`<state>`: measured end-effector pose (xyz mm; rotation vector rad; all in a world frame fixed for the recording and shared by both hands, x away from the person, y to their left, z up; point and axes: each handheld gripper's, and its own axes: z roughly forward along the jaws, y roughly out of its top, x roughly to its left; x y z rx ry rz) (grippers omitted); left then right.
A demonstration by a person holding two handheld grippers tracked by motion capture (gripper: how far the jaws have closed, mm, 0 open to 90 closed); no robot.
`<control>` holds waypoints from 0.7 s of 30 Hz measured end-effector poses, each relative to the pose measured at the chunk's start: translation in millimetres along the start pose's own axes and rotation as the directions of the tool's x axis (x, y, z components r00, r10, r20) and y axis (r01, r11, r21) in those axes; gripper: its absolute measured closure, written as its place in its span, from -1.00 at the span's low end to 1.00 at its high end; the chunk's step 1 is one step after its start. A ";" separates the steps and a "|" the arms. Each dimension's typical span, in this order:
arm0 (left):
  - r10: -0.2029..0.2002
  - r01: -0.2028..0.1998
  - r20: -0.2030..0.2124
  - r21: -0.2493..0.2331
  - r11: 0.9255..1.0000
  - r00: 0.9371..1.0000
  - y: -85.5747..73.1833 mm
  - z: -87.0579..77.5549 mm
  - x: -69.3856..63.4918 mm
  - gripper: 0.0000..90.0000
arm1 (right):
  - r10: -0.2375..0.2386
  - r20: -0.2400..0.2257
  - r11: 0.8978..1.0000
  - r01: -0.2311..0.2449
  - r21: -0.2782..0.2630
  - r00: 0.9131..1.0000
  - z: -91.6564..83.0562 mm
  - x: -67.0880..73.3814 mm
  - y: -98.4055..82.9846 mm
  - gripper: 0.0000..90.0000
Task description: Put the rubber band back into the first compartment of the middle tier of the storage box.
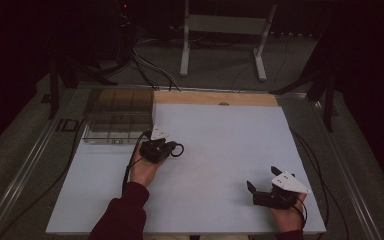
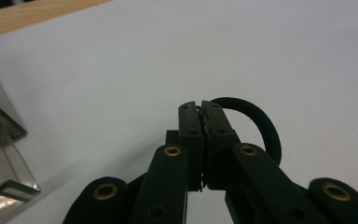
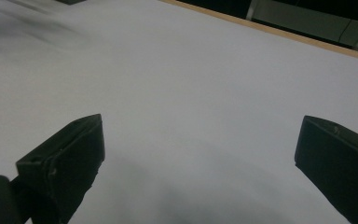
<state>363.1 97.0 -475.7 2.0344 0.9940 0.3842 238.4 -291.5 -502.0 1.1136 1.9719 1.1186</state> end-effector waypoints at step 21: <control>-0.009 0.006 -0.059 -0.035 0.999 0.998 16.9 -23.0 19.6 0.98 | 0.002 -0.003 1.000 -0.002 0.000 1.000 0.4 -0.1 -0.1 -0.96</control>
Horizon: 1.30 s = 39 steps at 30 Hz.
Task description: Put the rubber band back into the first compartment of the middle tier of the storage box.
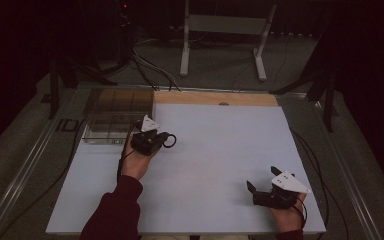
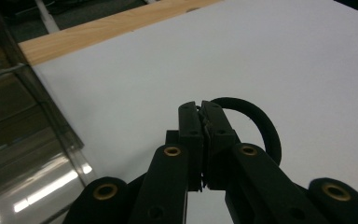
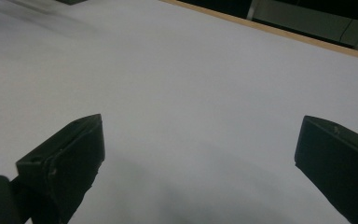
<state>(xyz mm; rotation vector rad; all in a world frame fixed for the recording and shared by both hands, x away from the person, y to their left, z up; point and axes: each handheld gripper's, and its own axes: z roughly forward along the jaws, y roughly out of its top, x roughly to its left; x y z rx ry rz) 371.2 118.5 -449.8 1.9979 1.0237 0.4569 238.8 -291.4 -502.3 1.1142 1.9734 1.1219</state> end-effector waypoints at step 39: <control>-0.041 0.036 -0.122 -0.042 0.998 0.992 6.7 -32.7 47.7 0.98 | 0.056 -0.019 0.998 -0.056 -0.033 0.998 -3.5 -6.3 -0.7 -0.96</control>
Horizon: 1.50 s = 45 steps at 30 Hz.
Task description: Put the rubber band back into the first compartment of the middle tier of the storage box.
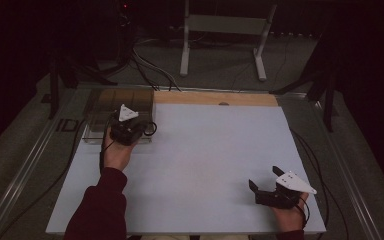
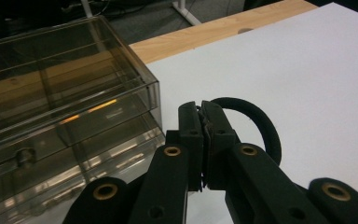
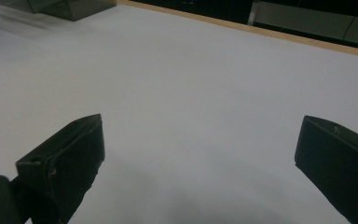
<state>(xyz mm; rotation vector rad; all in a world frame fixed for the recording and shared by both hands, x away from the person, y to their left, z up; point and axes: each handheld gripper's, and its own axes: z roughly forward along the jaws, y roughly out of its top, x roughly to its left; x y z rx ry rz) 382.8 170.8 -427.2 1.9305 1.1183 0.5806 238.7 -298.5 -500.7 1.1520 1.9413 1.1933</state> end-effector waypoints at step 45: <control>-0.113 0.110 -0.146 -0.025 0.994 0.983 -13.5 -30.9 60.6 0.98 | 0.027 -0.086 0.995 -0.034 -0.090 0.996 -7.8 -2.7 2.1 -1.00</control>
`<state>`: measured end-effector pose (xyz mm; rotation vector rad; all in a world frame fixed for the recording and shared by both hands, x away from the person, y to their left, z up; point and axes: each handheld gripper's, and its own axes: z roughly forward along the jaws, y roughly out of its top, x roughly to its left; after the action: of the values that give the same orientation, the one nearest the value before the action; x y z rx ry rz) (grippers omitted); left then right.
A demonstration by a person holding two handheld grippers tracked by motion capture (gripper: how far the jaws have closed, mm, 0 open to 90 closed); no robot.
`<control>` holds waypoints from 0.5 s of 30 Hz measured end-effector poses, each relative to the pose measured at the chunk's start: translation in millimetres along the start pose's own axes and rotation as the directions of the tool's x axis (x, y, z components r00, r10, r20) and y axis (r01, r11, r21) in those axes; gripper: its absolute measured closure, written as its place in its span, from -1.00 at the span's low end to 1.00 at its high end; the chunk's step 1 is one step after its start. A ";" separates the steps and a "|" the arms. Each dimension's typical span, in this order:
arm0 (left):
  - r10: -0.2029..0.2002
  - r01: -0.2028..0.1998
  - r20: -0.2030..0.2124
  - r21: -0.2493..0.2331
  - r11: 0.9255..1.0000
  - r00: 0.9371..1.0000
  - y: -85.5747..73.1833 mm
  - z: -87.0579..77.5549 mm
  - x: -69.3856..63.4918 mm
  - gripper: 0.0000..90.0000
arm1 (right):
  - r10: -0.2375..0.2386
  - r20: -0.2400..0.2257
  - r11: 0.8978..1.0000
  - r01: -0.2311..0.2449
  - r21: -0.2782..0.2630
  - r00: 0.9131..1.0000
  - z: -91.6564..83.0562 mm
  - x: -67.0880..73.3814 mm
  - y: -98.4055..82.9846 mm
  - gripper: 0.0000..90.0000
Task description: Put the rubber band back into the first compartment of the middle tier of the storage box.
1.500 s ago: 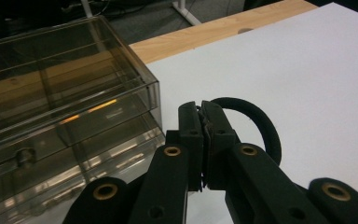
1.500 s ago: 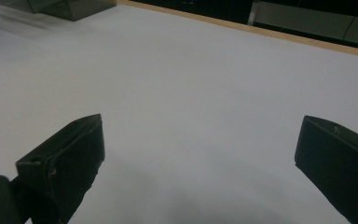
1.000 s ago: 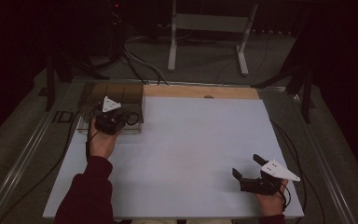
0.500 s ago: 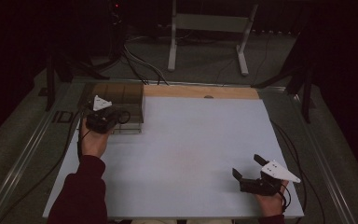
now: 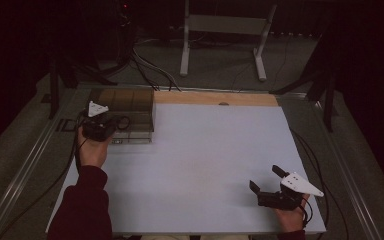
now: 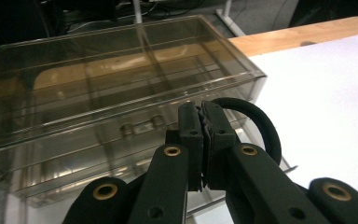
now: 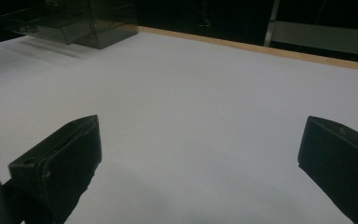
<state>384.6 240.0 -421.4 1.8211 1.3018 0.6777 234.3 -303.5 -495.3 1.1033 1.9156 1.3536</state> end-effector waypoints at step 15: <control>-0.017 0.018 -0.064 0.021 1.000 0.998 -3.2 1.9 16.2 0.98 | -0.002 0.006 1.000 0.002 0.008 1.000 0.9 0.7 -0.3 -1.00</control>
<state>389.8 255.3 -425.5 1.8166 1.3705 0.7206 234.6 -302.5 -495.8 1.1080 1.9192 1.3412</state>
